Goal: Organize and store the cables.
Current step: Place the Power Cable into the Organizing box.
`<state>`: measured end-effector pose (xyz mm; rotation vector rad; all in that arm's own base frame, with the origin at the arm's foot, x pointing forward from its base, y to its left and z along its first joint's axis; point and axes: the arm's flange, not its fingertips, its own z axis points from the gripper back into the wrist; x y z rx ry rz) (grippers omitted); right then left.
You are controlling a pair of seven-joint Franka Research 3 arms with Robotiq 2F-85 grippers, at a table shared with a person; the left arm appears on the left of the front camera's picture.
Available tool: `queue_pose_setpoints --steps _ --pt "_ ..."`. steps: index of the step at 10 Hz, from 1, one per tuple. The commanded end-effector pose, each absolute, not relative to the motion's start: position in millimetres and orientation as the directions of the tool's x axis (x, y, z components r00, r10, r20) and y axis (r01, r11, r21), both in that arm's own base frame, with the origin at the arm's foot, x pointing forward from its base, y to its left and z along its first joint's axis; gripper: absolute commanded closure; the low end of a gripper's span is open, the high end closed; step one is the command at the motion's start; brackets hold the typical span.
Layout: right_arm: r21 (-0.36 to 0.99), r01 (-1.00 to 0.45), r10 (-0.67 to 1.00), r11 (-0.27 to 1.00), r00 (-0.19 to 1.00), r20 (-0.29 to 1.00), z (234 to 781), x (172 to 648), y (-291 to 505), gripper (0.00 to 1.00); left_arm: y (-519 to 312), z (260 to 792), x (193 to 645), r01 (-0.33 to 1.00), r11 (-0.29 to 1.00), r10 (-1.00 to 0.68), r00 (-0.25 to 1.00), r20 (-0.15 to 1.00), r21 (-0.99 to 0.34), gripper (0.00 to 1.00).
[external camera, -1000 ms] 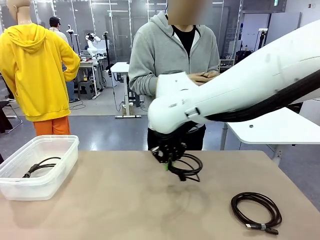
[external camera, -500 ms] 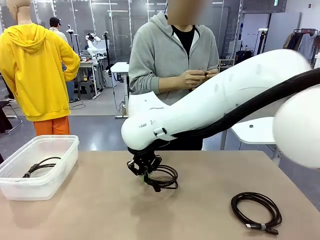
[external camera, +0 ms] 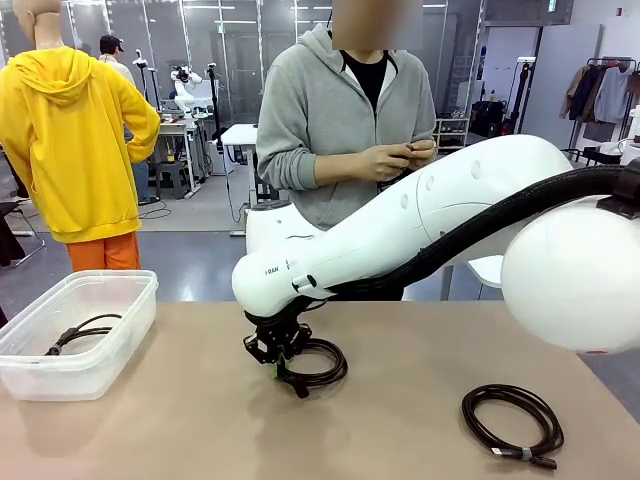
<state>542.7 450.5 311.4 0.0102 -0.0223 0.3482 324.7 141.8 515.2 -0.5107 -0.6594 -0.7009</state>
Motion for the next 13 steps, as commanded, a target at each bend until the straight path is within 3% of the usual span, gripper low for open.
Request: queue_pose_setpoints --steps 1,2,4,5,7,9,13 --pt "-0.001 -0.35 0.35 0.937 0.936 0.021 321.2 537.6 451.0 0.43 140.5 514.0 324.1 0.728 0.656 -0.41 0.564 0.717 -0.199 0.0" --pt "0.002 -0.345 0.345 0.938 0.938 0.024 326.0 535.1 447.8 0.14 140.5 514.0 324.1 0.728 0.656 -0.41 0.564 0.717 -0.199 0.0" --pt "0.058 -0.349 0.345 0.935 0.936 0.073 352.6 526.8 427.6 0.0 140.5 514.0 324.1 0.728 0.656 -0.41 0.564 0.717 -0.199 0.0" --pt "0.099 -0.444 0.435 0.891 0.895 0.101 371.4 518.9 401.9 0.0 140.5 514.0 324.1 0.728 0.656 -0.41 0.564 0.717 -0.199 0.0" --pt "0.271 -0.491 0.461 0.828 0.871 0.171 412.7 503.9 327.4 0.0 140.5 514.0 324.1 0.728 0.656 -0.41 0.564 0.717 -0.199 0.0" --pt "0.24 -0.627 0.57 0.741 0.776 0.269 439.5 489.1 259.3 0.0 140.5 514.0 324.1 0.728 0.656 -0.41 0.564 0.717 -0.199 0.0" --pt "0.088 -0.717 0.633 0.692 0.661 0.403 468.1 441.8 139.5 0.0 140.5 514.0 324.1 0.728 0.656 -0.41 0.564 0.717 -0.199 0.0"
